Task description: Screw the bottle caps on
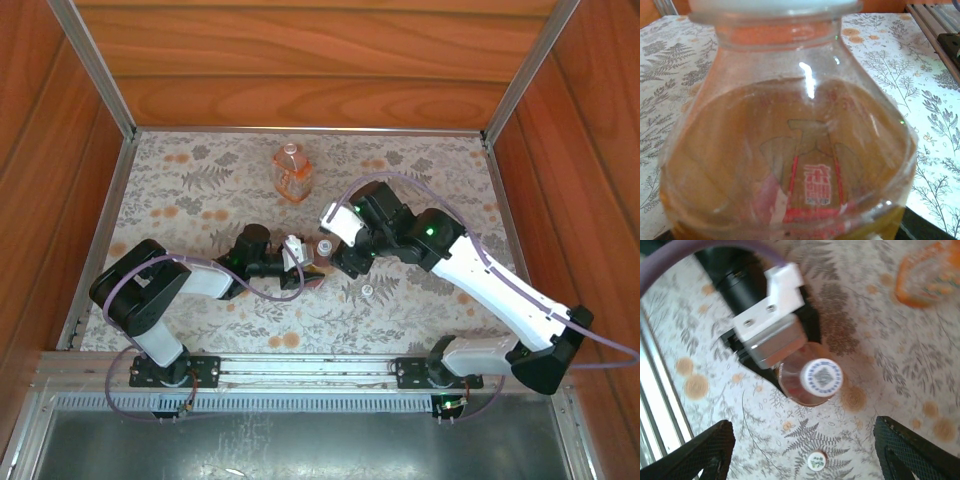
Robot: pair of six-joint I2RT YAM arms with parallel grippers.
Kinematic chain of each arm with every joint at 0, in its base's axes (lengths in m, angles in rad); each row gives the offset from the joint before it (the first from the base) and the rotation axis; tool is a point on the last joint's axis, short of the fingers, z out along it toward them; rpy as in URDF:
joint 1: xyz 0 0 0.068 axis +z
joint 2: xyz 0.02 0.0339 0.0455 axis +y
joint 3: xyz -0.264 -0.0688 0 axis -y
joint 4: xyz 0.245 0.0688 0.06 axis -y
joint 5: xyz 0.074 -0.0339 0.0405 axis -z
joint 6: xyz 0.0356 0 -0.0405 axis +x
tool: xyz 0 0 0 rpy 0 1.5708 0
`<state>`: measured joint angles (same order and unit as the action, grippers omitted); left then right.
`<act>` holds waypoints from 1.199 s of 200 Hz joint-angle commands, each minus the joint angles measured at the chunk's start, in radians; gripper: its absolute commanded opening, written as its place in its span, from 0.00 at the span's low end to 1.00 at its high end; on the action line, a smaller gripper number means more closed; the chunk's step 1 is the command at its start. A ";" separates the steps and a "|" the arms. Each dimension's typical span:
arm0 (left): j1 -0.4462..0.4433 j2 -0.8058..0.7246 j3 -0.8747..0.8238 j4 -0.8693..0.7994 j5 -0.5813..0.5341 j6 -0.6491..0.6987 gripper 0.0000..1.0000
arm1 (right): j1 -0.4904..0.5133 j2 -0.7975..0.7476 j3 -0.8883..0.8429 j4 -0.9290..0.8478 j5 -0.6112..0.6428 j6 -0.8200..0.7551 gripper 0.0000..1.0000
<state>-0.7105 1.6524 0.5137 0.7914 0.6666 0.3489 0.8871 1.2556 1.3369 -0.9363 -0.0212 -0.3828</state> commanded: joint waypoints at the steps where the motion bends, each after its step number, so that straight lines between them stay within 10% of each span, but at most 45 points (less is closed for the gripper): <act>1: -0.006 -0.005 -0.027 -0.061 -0.001 0.049 0.56 | -0.027 0.033 0.029 -0.078 -0.114 -0.336 0.77; 56: -0.006 -0.005 -0.040 -0.064 0.000 0.091 0.56 | -0.083 0.175 0.134 -0.171 -0.185 -0.518 0.59; 240: -0.007 0.006 -0.033 -0.071 0.003 0.087 0.56 | -0.083 0.374 0.265 -0.230 -0.165 -0.555 0.46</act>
<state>-0.7120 1.6455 0.4980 0.7998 0.6785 0.4194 0.8043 1.6184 1.5730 -1.1450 -0.1684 -0.9104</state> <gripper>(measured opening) 0.558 0.482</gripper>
